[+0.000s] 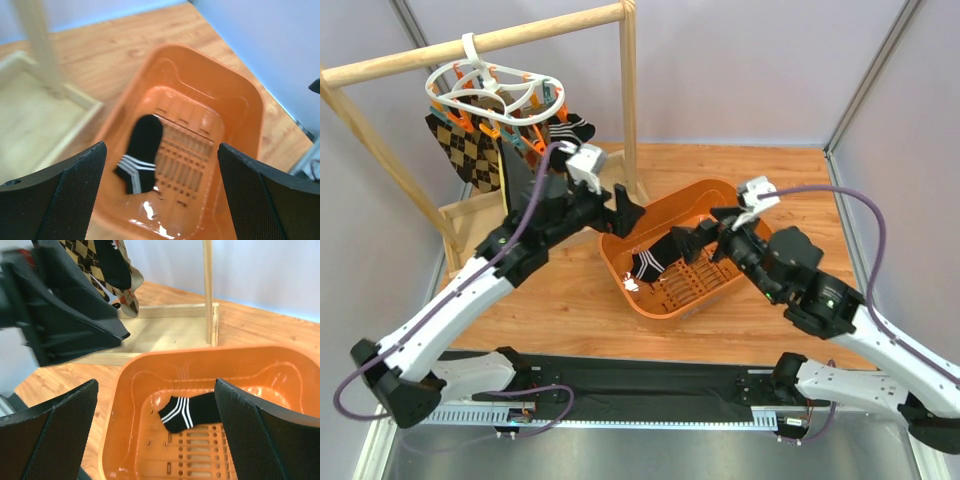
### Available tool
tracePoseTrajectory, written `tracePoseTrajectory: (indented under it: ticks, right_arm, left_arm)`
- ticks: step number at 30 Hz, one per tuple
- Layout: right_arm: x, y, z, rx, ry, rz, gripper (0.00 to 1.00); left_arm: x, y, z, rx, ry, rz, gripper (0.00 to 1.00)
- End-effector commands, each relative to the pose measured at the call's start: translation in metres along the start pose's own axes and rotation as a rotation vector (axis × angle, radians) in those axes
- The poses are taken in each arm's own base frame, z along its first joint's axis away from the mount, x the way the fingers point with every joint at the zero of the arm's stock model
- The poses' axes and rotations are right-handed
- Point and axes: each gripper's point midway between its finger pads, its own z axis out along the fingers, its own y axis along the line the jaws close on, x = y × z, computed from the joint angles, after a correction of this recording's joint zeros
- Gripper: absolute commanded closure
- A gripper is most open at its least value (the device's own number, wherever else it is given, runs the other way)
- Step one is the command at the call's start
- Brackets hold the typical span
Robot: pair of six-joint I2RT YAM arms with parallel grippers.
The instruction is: Remove the socks clipped to the hanger
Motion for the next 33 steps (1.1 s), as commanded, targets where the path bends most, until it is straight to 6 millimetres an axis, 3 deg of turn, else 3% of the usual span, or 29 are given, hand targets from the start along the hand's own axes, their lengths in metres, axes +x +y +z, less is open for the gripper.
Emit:
tracePoseTrajectory:
  ticks: [1,4,5,8,14,15,18,21,30,33]
  right_arm:
    - [-0.049,0.02,0.033,-0.018,-0.102,-0.051,0.0]
    - [-0.063,0.031,0.064,-0.072,-0.088,-0.095,0.0]
    - [-0.068,0.037,0.088,-0.103,-0.068,-0.103,0.0]
    - [-0.081,0.042,0.126,-0.156,-0.062,-0.119,0.03]
    - [-0.093,0.061,0.183,-0.375,-0.107,-0.131,0.13]
    - [-0.078,0.061,0.201,-0.388,-0.079,-0.13,0.15]
    - [-0.059,0.067,0.233,-0.444,-0.062,-0.154,0.17]
    - [-0.065,0.08,0.244,-0.514,-0.112,-0.175,0.17]
    - [-0.047,0.088,0.292,-0.544,-0.101,-0.081,0.3]
    - [-0.045,0.092,0.301,-0.556,-0.1,-0.051,0.41]
  left_arm:
    - [-0.021,0.046,-0.048,-0.188,-0.029,0.018,0.02]
    - [-0.012,0.087,-0.074,-0.341,-0.045,-0.079,0.04]
    - [0.0,0.099,-0.079,-0.379,-0.03,-0.101,0.04]
    - [0.01,0.128,-0.101,-0.477,-0.05,-0.156,0.04]
    - [0.011,0.123,-0.111,-0.433,-0.145,-0.135,0.05]
    - [0.009,0.112,-0.111,-0.372,-0.165,-0.13,0.05]
    - [0.016,0.108,-0.106,-0.332,-0.166,-0.136,0.05]
    - [0.013,0.11,-0.108,-0.346,-0.156,-0.124,0.08]
    - [0.012,0.106,-0.108,-0.325,-0.175,-0.144,0.11]
    - [0.018,0.103,-0.103,-0.297,-0.151,-0.15,0.12]
